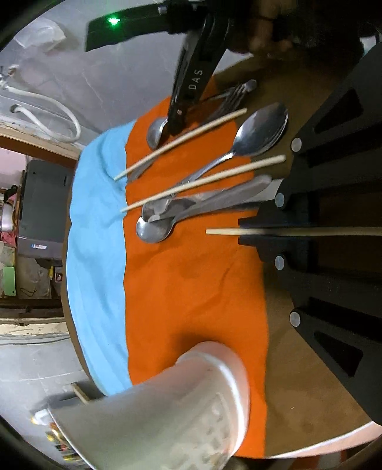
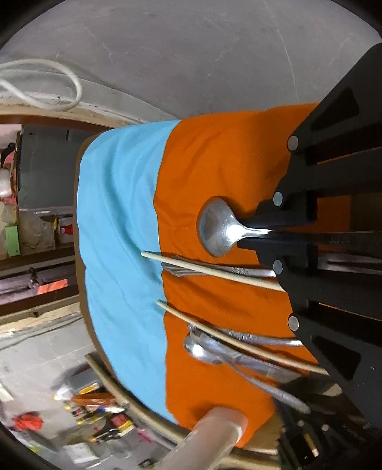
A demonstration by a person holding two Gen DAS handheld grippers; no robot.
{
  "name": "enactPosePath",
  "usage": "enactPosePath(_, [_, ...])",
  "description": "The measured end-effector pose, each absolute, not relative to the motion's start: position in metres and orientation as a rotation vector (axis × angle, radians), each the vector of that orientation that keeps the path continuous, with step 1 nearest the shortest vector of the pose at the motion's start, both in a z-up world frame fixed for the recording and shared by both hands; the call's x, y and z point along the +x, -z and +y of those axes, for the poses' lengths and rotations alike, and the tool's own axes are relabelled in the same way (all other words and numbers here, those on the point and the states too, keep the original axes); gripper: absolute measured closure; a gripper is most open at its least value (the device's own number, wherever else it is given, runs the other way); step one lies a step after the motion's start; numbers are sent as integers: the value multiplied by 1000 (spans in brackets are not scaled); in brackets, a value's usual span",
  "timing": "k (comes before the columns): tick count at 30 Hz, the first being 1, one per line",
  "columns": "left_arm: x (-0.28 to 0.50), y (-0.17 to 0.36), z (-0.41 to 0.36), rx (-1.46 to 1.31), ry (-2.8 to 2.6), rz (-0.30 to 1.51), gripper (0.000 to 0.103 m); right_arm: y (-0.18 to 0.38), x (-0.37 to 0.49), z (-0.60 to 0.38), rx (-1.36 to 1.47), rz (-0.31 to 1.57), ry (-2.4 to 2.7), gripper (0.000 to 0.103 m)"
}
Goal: Organize utensils
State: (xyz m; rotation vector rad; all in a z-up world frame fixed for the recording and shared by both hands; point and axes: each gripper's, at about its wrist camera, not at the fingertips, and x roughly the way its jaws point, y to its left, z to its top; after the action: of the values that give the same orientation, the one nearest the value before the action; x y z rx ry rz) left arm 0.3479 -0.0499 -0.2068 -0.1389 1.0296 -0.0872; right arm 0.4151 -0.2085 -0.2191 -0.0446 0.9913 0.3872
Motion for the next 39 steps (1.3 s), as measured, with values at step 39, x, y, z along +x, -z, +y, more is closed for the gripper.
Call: enactPosePath(39, [270,36,105,-410,-73,257,101,74,327,-136,299,345,-699,100])
